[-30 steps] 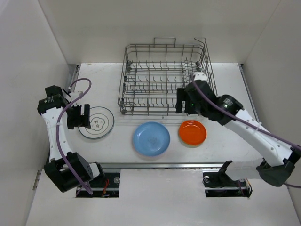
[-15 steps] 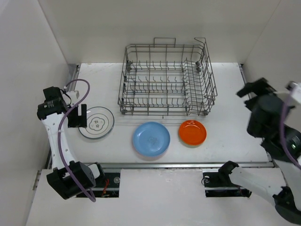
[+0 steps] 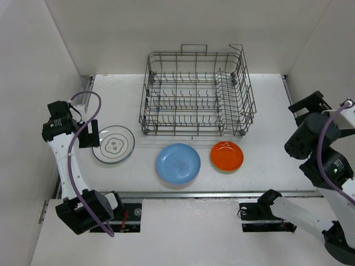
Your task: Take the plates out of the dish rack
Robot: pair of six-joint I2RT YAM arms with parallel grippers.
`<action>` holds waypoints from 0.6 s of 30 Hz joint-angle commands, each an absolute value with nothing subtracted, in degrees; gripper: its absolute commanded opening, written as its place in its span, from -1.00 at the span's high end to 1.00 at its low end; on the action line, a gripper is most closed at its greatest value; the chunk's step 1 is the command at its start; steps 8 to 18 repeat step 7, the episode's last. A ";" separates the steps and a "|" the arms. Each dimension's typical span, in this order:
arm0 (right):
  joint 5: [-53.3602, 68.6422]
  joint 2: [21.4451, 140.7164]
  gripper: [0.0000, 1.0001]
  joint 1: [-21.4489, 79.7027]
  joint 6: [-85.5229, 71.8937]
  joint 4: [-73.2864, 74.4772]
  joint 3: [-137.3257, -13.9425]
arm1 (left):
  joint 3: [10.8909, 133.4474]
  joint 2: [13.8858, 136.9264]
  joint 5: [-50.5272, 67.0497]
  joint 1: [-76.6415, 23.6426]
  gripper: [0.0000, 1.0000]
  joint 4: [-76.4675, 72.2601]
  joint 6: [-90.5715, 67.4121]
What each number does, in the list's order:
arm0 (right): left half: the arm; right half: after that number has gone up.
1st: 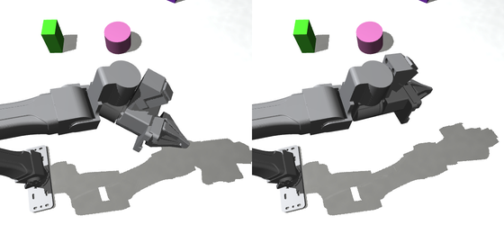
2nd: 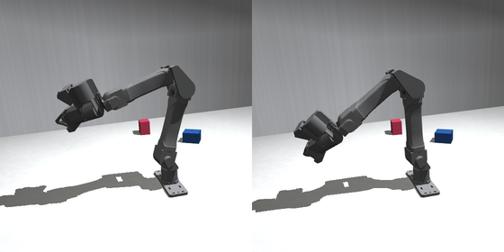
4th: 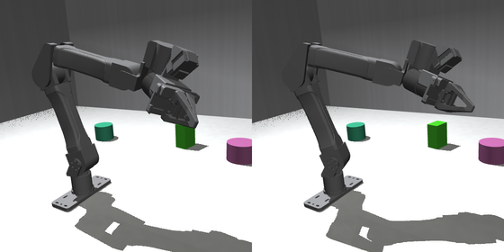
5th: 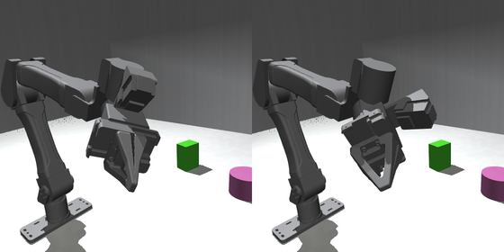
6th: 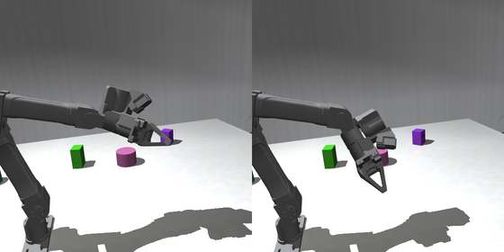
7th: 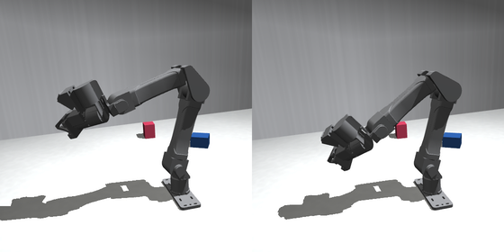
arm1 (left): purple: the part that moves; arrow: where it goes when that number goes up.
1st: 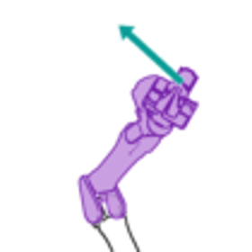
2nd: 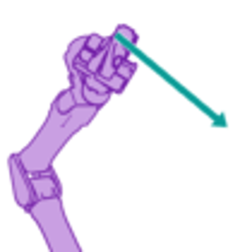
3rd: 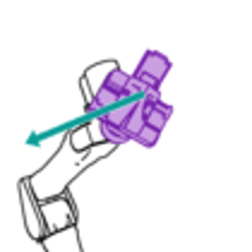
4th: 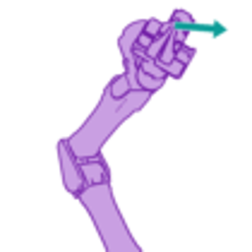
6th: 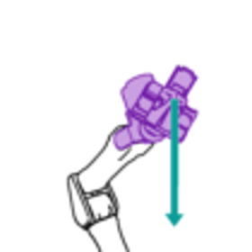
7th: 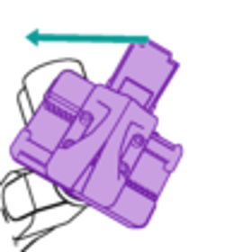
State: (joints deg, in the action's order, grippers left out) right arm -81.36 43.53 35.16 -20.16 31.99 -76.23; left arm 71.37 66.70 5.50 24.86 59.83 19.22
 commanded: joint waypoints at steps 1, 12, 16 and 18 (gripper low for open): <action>-81.91 43.33 -1.00 35.07 -18.54 29.97 -76.55 | 73.56 65.92 5.80 25.14 -0.67 60.38 18.46; -80.16 44.38 -1.00 35.07 -18.54 29.97 -76.55 | 72.51 64.87 5.80 25.14 -0.67 60.90 18.98; -80.16 44.38 -1.00 35.07 -18.54 29.97 -76.55 | 72.51 64.87 5.80 25.14 -0.67 60.90 18.98; -80.16 44.38 -1.00 35.07 -18.54 29.97 -76.55 | 72.51 64.87 5.80 25.14 -0.67 60.90 18.98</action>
